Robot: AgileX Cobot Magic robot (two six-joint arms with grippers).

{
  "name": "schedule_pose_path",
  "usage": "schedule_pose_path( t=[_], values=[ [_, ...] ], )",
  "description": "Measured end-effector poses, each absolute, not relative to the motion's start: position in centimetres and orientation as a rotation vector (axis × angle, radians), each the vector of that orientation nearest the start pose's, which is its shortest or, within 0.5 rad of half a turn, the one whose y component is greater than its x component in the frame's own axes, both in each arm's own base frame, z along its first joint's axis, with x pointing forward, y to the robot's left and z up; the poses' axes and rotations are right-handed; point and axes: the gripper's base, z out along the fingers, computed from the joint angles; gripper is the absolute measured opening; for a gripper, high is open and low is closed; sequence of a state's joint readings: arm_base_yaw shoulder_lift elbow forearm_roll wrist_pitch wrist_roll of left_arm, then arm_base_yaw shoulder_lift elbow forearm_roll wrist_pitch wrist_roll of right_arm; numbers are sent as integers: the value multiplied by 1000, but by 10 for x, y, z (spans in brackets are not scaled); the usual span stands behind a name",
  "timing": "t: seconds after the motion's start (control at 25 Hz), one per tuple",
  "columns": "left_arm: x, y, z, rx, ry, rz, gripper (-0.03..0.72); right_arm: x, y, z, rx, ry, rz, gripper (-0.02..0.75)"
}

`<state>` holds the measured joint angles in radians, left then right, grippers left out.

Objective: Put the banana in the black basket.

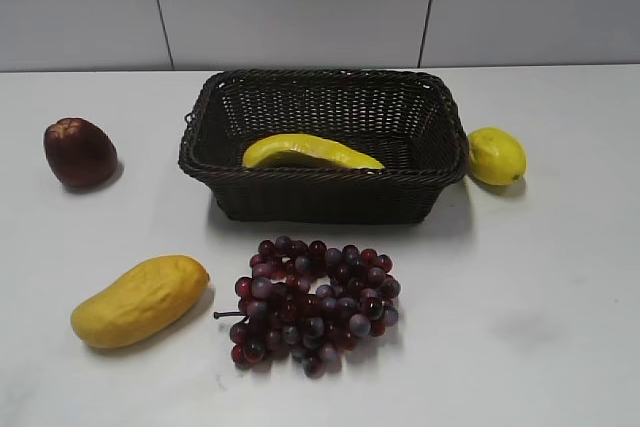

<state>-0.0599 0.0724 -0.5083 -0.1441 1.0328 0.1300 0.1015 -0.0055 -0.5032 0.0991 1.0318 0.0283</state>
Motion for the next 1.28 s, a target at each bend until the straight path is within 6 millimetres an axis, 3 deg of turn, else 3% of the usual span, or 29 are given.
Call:
schedule_pose_path(
  t=[0.2,1.28],
  values=[
    [-6,-11,282,195,1997,-127,529,-6,7,281,-77,2007,201,520],
    [-6,-11,280,195,1997,-127,529,-6,7,281,-77,2007,201,520]
  ],
)
